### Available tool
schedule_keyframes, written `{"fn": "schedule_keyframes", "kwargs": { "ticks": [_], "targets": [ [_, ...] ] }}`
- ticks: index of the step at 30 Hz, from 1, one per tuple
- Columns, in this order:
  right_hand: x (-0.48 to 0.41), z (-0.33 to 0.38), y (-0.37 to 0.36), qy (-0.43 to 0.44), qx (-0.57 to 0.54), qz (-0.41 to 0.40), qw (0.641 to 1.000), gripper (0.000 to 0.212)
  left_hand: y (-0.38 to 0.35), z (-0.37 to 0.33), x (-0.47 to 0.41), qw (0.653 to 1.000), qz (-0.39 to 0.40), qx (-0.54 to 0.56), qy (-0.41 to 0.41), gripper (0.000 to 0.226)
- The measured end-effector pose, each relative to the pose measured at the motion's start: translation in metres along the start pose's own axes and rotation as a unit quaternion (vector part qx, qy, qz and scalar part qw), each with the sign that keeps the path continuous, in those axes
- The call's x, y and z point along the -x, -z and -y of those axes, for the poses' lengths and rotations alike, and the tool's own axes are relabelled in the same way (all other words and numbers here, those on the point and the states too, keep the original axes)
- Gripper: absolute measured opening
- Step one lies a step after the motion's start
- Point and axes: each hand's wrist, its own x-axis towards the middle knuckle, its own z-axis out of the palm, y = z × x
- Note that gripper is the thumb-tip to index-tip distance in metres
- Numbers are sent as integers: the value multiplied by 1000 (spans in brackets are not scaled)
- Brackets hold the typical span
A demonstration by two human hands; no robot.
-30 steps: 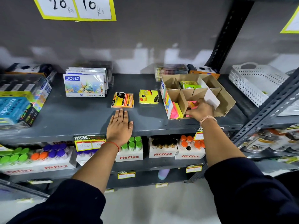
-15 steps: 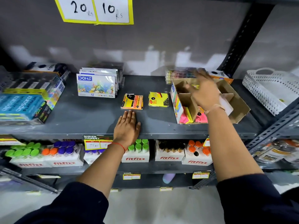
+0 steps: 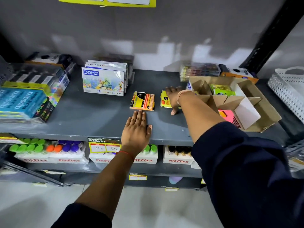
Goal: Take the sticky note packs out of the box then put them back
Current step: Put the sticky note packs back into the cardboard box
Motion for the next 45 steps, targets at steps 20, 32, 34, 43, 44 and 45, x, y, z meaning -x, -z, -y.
{"fn": "schedule_keyframes", "kwargs": {
  "ticks": [20, 32, 34, 43, 44, 45],
  "targets": [
    [91, -11, 30, -16, -375, -257, 891, 82, 1, 0, 4, 1000, -12, -2, -14, 91],
    [147, -105, -48, -287, -449, -252, 808, 71, 1, -20, 16, 1000, -7, 0, 6, 58],
    [148, -102, -61, -290, -445, -236, 814, 73, 2, -20, 15, 1000, 0, -7, 7, 58],
    [137, -93, -70, -268, -392, -168, 864, 60, 5, -20, 16, 1000, 15, -12, 7, 58],
    [137, -93, -70, -263, -385, -164, 869, 58, 5, -20, 16, 1000, 16, -13, 6, 58],
    [138, -93, -70, -256, -378, -163, 874, 56, 6, -20, 16, 1000, 17, -13, 5, 58]
  ]
}}
